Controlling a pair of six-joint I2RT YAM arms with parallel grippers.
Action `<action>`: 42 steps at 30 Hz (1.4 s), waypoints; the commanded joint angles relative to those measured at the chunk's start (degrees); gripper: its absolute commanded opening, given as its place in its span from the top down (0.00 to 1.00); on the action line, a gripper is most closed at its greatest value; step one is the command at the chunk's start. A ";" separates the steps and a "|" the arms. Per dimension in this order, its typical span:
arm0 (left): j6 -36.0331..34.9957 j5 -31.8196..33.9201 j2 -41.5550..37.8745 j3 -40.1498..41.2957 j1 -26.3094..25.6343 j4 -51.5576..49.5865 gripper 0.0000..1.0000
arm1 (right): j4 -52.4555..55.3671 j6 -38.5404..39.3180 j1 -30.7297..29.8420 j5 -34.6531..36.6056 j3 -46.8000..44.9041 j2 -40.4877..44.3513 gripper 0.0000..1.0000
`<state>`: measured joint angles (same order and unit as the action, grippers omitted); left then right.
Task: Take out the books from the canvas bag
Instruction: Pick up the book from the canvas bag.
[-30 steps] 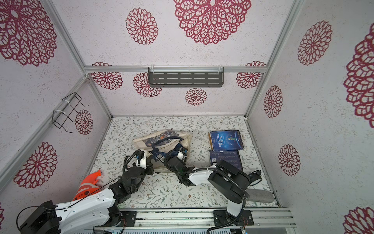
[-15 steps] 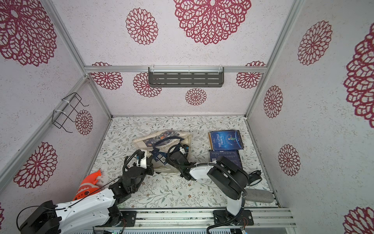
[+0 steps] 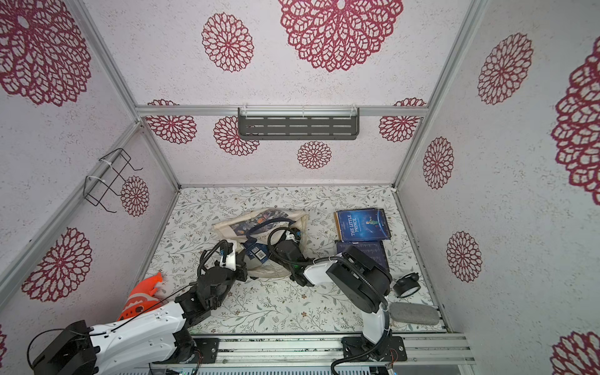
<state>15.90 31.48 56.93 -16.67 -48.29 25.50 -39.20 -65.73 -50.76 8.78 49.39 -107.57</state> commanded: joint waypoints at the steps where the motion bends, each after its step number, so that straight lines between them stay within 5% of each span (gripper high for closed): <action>1: -0.47 -1.62 0.03 -1.48 -1.35 3.42 1.00 | -5.21 2.75 0.23 -0.22 2.65 0.55 0.64; 12: -0.54 -1.55 0.10 -1.55 -1.36 3.31 1.00 | 0.17 1.05 -0.03 2.29 3.87 0.13 0.43; 27: -0.44 -1.95 0.47 -1.66 -1.45 3.47 1.00 | 1.44 -0.01 -0.86 2.12 13.34 -8.81 0.48; 42: -0.45 -2.40 0.73 -1.78 -1.45 3.77 1.00 | -3.42 7.54 -0.36 1.94 24.18 -18.47 0.53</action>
<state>16.10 31.31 57.69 -16.67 -48.29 25.87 -40.05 -60.53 -51.24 10.81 71.68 -124.88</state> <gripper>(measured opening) 0.069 0.479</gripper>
